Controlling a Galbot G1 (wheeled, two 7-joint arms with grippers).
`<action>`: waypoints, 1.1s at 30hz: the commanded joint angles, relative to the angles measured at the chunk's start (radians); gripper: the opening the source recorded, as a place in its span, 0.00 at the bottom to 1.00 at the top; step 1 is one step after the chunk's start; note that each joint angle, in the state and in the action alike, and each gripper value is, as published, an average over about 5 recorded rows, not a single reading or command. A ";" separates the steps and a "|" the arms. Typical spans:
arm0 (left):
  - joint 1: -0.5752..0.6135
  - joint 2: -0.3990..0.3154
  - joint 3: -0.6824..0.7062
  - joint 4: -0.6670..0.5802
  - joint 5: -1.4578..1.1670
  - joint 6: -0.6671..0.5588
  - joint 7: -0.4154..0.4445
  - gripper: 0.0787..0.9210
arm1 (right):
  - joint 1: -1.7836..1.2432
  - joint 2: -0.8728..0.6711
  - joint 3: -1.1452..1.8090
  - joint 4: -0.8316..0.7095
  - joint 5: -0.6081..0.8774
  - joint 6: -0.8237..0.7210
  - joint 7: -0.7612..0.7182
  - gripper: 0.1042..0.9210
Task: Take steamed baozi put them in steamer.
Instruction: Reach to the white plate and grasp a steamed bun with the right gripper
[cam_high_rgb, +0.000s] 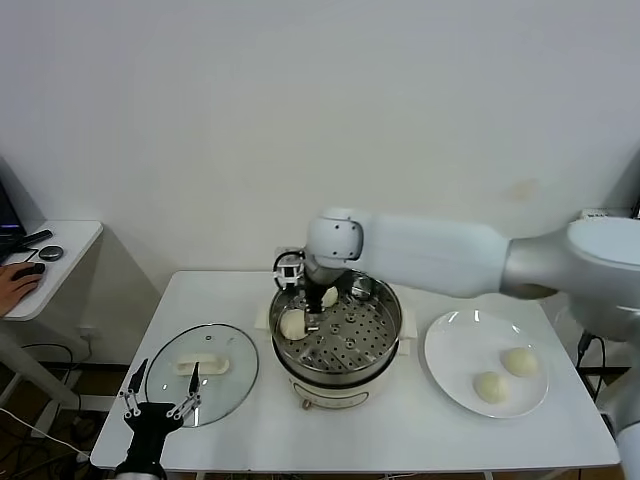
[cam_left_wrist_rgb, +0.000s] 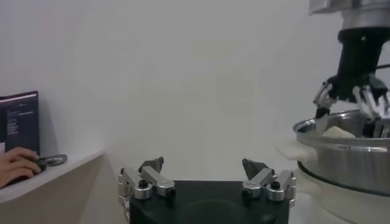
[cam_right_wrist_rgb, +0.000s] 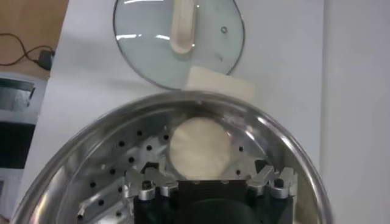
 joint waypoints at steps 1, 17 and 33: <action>-0.004 0.003 0.005 0.003 0.000 0.001 0.001 0.88 | 0.214 -0.446 -0.077 0.299 -0.114 0.081 -0.192 0.88; -0.012 0.015 0.017 0.019 0.014 -0.002 0.002 0.88 | -0.625 -0.991 0.539 0.247 -0.685 0.548 -0.369 0.88; 0.003 -0.003 -0.003 0.013 0.028 -0.001 0.002 0.88 | -0.807 -0.752 0.613 0.057 -0.752 0.521 -0.221 0.88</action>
